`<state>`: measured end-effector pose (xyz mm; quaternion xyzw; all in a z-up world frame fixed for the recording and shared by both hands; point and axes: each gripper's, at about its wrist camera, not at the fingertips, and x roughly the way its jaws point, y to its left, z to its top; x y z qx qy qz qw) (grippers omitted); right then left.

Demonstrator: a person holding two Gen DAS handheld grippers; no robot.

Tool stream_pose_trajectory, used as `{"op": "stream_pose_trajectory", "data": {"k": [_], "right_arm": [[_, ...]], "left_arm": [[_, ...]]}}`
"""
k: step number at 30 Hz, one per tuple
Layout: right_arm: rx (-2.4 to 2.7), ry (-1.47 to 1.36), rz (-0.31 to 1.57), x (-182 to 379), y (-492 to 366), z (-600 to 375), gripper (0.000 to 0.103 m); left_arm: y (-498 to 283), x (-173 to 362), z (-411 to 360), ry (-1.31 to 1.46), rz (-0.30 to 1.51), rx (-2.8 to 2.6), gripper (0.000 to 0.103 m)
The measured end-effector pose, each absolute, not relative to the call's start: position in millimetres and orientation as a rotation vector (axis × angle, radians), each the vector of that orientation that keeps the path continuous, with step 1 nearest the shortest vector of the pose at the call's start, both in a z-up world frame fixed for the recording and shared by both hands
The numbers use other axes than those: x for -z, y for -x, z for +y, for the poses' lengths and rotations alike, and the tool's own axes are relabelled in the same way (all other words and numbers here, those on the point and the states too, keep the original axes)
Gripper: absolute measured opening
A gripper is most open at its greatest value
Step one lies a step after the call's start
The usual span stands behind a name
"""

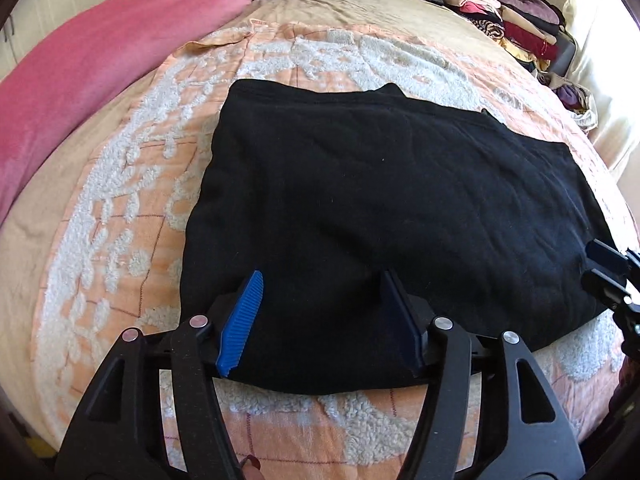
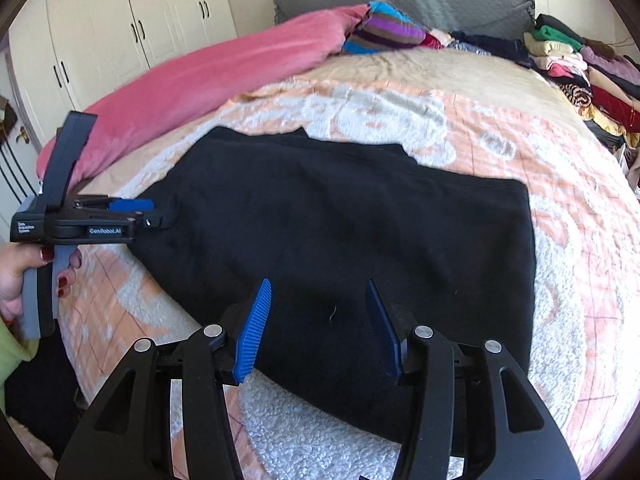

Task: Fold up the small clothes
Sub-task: 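Press and smooth the folded shirt flat with both open grippers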

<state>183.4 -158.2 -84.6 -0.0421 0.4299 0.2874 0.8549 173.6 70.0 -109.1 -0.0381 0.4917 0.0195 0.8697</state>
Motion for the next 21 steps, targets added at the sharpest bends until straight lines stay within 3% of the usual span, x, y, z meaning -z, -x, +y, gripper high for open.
{"op": "stream_pose_trajectory", "data": {"k": [9,12,17,18,19,21], "right_arm": [[-0.573,0.092,0.944,103,-190,-160,0.048],[-0.599,0.059,0.937,101,-189,-162,0.062],[-0.588,0.047,0.885,88,-186,-165,0.063],[-0.584,0.035,0.880,86,-188,-167,0.065],[-0.576,0.025,0.874,84,-188,-169,0.079],[-0.549,0.012,0.841,78,-188,-174,0.087]], "left_arm": [[-169,112,70,0.091,1.013,-0.034,0.053],[-166,106,68,0.099,1.017,-0.034,0.053],[-159,93,69,0.140,1.009,-0.011,0.054],[-157,89,69,0.147,1.005,-0.010,0.054],[-156,86,69,0.151,0.997,-0.008,0.058],[-155,77,68,0.150,0.981,0.000,0.064]]}}
